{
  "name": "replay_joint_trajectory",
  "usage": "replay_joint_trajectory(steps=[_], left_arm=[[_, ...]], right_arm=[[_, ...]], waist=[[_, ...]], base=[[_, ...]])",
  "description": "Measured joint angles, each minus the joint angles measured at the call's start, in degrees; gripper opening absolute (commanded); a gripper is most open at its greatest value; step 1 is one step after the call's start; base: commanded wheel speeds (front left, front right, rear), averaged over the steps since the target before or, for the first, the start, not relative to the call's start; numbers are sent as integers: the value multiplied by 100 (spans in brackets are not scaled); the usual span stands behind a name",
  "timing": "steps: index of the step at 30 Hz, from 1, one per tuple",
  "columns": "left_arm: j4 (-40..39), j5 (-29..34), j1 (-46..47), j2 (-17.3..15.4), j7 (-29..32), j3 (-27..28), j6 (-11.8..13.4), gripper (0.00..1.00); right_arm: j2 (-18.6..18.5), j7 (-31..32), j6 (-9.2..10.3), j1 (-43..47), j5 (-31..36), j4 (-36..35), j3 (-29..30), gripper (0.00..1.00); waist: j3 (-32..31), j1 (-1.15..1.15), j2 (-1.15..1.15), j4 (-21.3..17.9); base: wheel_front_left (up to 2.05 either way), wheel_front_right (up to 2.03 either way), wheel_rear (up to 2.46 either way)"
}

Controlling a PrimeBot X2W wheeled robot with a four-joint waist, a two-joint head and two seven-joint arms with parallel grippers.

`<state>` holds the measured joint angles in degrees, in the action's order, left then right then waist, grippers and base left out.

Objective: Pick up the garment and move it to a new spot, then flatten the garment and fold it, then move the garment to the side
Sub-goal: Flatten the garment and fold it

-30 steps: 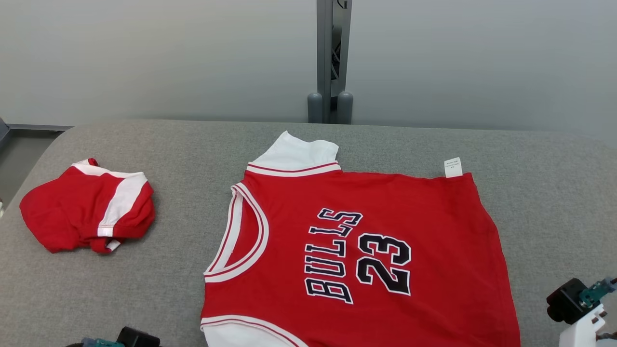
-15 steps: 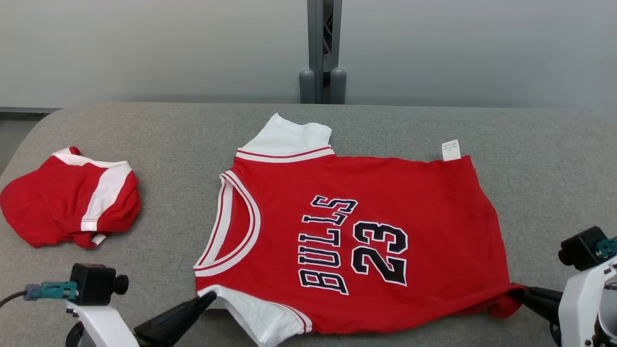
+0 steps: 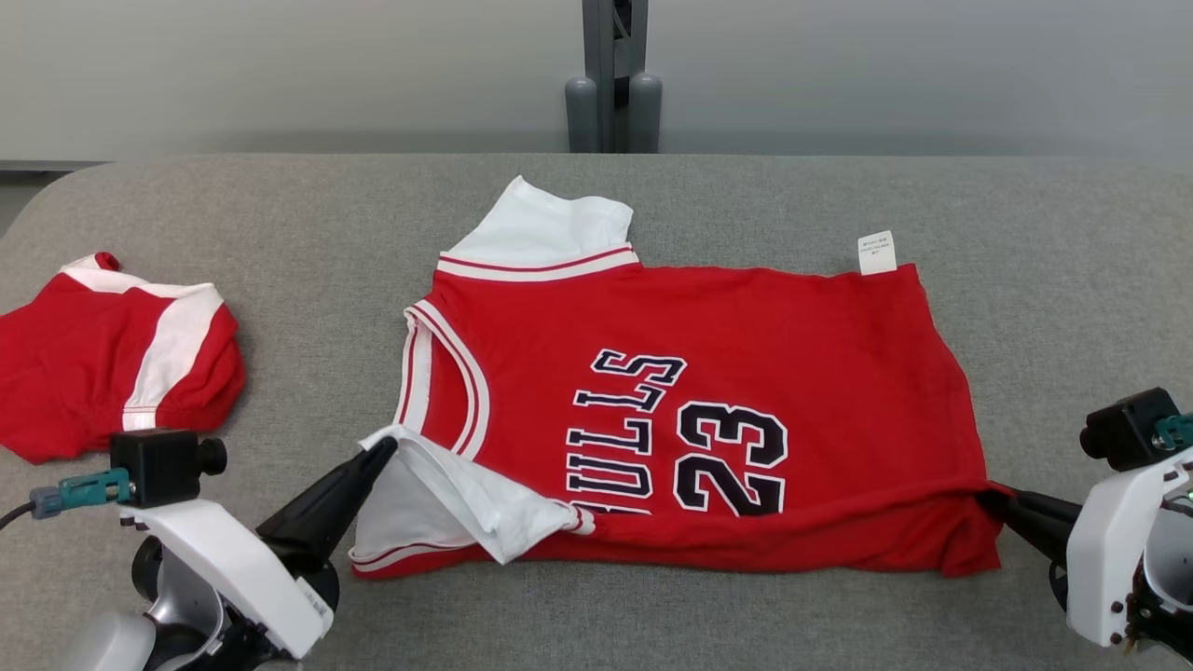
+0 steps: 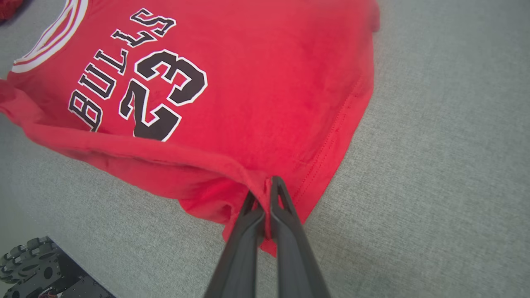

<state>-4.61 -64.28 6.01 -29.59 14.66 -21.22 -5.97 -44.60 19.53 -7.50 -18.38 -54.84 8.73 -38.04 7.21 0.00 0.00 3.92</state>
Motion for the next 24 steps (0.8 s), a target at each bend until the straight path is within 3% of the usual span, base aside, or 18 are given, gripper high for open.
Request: replay_joint_trajectory(steps=[11,23,24], left_arm=[[831,549,748,367,-323,-101,349,0],[1648,893,1216,636,-672,-229,363,0],[1693,928,1230,668,-700,-252,360,75]], right_arm=[[274,-74,0,-320,238,339,85,0],[337,37,0,-521,281,538,-121,0],[344,26,0,-533,297,564,-116,44]], waist=[[381,0,0,-67],[693,0,0,-153],[705,0,0,-151]], base=[[0,0,0],[0,0,0],[0,0,0]])
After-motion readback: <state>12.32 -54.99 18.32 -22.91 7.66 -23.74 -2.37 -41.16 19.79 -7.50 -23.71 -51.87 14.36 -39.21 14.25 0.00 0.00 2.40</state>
